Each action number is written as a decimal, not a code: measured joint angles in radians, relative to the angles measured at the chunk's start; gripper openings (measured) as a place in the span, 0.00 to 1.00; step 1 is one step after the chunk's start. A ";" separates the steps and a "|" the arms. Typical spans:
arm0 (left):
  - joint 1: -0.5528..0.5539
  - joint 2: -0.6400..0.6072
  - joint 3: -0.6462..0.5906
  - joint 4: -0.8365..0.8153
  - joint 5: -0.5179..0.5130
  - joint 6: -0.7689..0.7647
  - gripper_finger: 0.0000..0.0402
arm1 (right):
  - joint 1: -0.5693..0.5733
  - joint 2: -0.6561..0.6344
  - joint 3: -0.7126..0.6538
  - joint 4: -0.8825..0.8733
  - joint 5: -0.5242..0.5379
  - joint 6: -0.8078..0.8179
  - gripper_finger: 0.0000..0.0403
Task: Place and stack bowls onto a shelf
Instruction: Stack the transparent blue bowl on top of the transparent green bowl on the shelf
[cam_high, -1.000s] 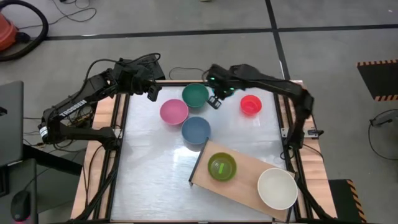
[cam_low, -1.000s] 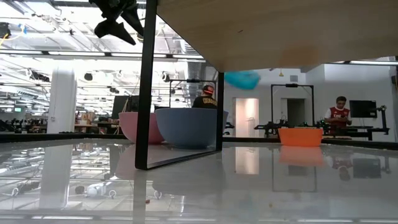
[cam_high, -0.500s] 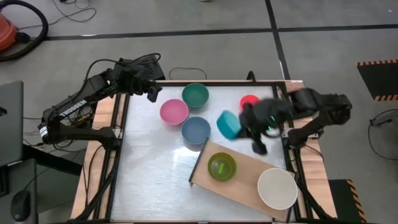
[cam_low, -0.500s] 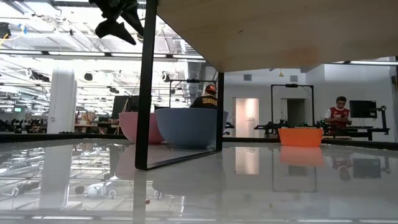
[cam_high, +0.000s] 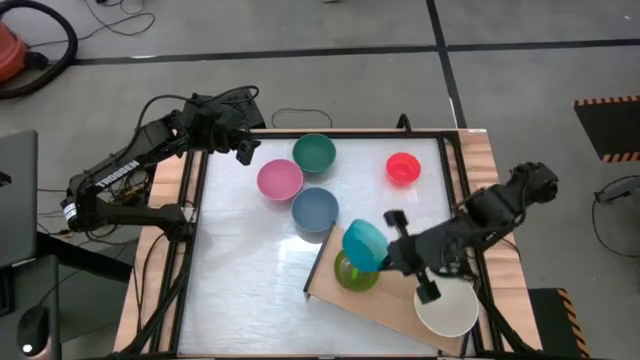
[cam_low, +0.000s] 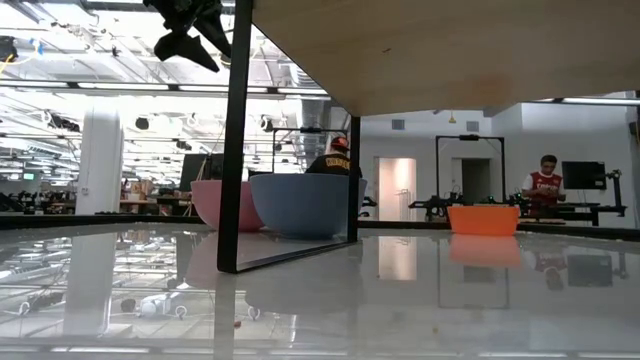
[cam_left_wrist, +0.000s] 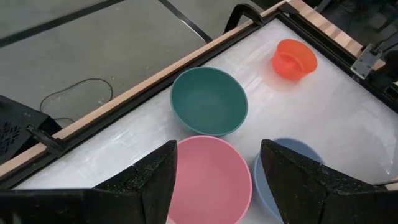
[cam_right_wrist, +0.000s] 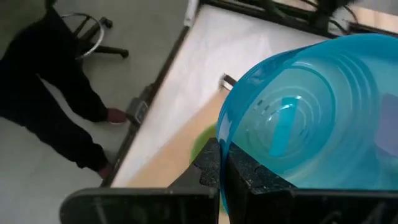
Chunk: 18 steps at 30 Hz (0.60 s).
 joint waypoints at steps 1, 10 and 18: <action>0.000 0.000 0.000 0.000 0.000 0.000 0.55 | 0.003 0.010 0.000 0.003 0.000 -0.009 0.06; 0.000 0.000 0.000 -0.012 0.000 0.023 0.55 | 0.034 0.094 -0.001 -0.047 -0.015 -0.027 0.06; 0.000 0.000 0.000 -0.016 0.000 0.023 0.55 | 0.030 0.166 -0.001 -0.174 -0.017 -0.054 0.06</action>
